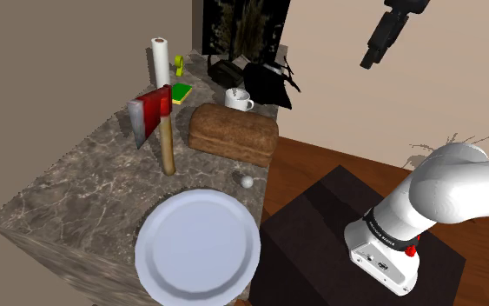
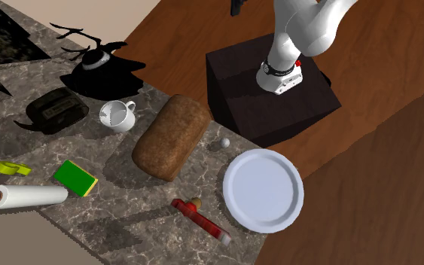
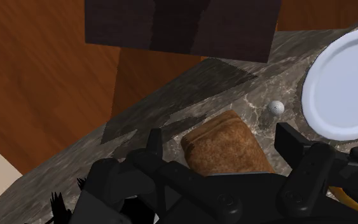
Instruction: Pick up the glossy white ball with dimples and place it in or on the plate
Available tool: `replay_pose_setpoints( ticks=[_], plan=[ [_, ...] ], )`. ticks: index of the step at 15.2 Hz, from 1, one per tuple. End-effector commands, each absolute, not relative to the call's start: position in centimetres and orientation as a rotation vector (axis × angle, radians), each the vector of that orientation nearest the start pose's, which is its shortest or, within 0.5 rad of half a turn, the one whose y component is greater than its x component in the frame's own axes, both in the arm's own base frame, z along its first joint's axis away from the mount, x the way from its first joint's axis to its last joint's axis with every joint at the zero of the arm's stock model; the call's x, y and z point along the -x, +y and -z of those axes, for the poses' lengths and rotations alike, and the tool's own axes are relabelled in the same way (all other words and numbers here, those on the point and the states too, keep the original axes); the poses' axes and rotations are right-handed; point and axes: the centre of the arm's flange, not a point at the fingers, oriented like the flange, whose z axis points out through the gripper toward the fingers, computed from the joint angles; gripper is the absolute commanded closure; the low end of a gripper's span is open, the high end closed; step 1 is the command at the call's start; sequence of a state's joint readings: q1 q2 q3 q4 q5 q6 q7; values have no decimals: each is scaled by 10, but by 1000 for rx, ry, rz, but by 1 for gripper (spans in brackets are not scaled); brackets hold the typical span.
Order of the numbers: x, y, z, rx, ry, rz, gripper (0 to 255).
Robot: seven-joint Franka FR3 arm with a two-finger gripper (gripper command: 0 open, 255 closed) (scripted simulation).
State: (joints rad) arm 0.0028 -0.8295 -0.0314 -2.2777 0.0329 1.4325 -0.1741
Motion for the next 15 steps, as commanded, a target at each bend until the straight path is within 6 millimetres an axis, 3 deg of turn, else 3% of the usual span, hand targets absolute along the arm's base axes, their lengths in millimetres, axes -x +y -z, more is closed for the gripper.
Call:
replay_pose_setpoints(
  ticks=[1, 15],
  plan=[
    [-280, -8, -628, 3075, -247, -16, 0],
    [-299, 118, -488, 3138, -258, 65, 0]
  ],
)
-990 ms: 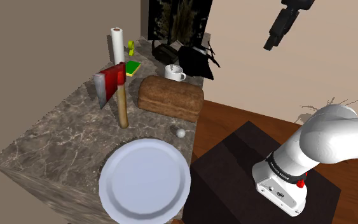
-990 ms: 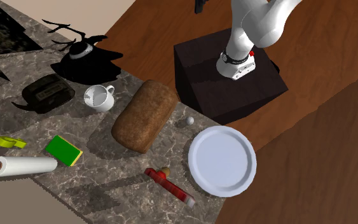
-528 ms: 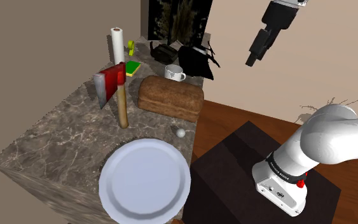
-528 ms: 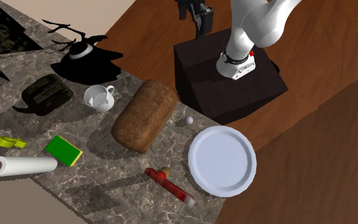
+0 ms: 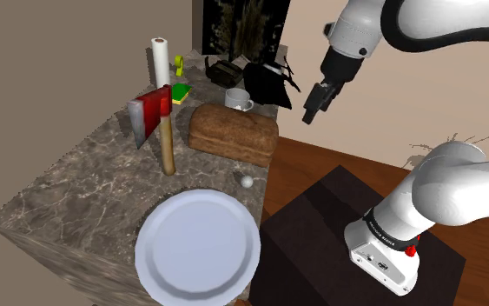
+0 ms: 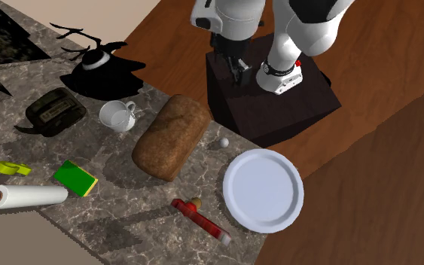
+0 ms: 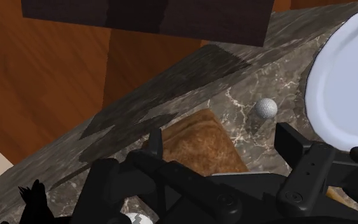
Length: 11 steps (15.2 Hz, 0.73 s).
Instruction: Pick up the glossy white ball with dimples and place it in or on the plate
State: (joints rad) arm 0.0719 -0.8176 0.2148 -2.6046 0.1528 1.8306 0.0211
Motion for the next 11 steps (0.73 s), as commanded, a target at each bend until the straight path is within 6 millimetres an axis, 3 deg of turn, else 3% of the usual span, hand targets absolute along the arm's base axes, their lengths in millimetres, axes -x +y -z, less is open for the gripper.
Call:
replay_pose_setpoints(
  ticks=[1, 11],
  plan=[
    [-300, 127, -477, 3142, -259, 71, 0],
    [-319, 212, -373, 3186, -268, 132, 0]
  ],
)
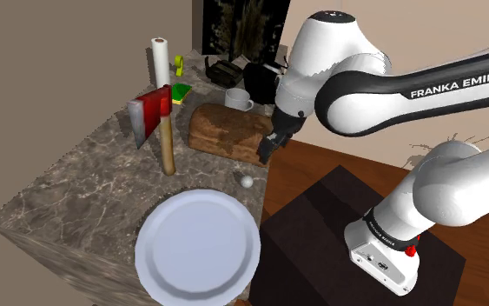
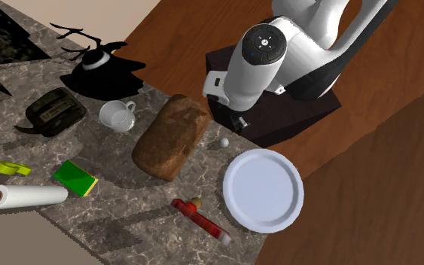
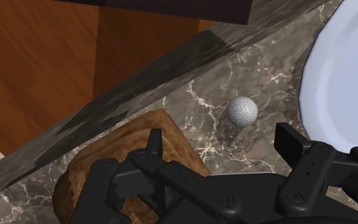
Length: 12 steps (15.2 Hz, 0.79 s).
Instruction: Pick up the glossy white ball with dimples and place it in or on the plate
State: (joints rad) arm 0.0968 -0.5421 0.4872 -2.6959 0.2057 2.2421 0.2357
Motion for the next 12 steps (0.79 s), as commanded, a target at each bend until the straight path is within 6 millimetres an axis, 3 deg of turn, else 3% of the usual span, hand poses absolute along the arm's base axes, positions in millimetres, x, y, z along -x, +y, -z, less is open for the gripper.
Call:
replay_pose_setpoints(
  ticks=[1, 6, 12],
  plan=[
    [-321, 220, -363, 3190, -269, 138, 0],
    [-332, 260, -309, 3211, -273, 169, 0],
    [-336, 260, -281, 3212, -273, 170, 0]
  ],
)
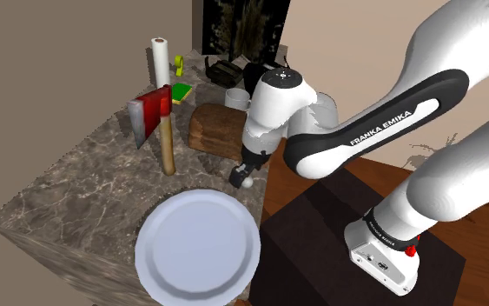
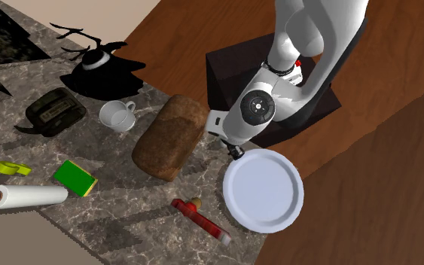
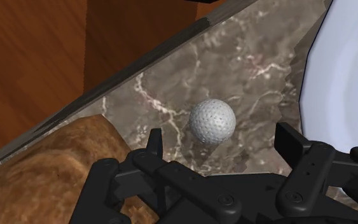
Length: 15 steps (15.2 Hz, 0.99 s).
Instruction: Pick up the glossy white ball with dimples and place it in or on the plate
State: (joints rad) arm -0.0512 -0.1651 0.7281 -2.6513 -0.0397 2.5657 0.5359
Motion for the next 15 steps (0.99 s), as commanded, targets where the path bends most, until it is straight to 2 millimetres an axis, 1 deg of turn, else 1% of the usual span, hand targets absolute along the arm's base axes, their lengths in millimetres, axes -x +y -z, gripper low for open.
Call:
replay_pose_setpoints(
  ticks=[1, 2, 10, 11, 15],
  plan=[
    [-336, 260, -276, 3212, -273, 170, 0],
    [-337, 259, -267, 3212, -273, 170, 0],
    [-337, 259, -267, 3212, -273, 170, 0],
    [-337, 259, -267, 3212, -273, 170, 255],
    [-337, 259, -267, 3212, -273, 170, 255]
  ],
)
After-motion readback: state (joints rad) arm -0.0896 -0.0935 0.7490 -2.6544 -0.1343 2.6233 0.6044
